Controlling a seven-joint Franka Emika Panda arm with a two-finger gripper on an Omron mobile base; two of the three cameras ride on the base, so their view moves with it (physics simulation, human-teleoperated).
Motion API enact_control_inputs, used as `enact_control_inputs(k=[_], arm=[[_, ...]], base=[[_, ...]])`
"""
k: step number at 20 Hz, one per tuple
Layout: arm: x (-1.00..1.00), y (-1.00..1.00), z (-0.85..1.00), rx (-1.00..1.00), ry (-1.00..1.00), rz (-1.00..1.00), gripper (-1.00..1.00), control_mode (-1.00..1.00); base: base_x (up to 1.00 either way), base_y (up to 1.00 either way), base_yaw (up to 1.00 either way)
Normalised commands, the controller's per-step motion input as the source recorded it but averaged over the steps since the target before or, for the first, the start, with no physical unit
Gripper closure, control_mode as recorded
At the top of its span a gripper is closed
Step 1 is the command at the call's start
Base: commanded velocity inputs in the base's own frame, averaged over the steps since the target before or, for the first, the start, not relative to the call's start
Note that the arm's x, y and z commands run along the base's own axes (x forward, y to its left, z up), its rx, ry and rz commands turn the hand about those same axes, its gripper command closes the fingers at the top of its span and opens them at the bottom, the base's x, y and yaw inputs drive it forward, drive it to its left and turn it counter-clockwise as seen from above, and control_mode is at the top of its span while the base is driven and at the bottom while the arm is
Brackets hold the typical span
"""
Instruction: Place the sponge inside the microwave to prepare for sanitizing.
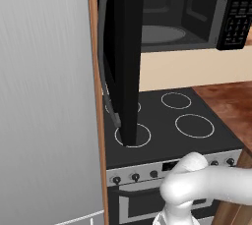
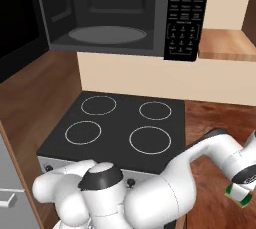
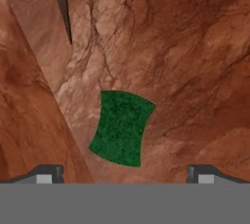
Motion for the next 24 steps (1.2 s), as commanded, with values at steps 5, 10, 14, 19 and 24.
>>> enact_control_inputs(k=[5, 10, 14, 19, 24], arm=[[0.19, -0.12, -0.28, 0.0, 0.01, -0.04, -1.0, -1.0], [0.11, -0.09, -0.26, 0.0, 0.08, -0.05, -1.0, -1.0], [0.01, -0.14, -0.26, 0.0, 0.09, -0.03, -1.0, -1.0], [0.01, -0.18, -0.26, 0.02, 0.06, 0.0, -1.0, -1.0], [0.01, -0.13, -0.18, 0.06, 0.04, 0.0, -1.0, -1.0]], base=[[0.0, 0.0, 0.0], [0.0, 0.0, 0.0], [0.0, 0.0, 0.0], [0.0, 0.0, 0.0], [0.0, 0.0, 0.0]])
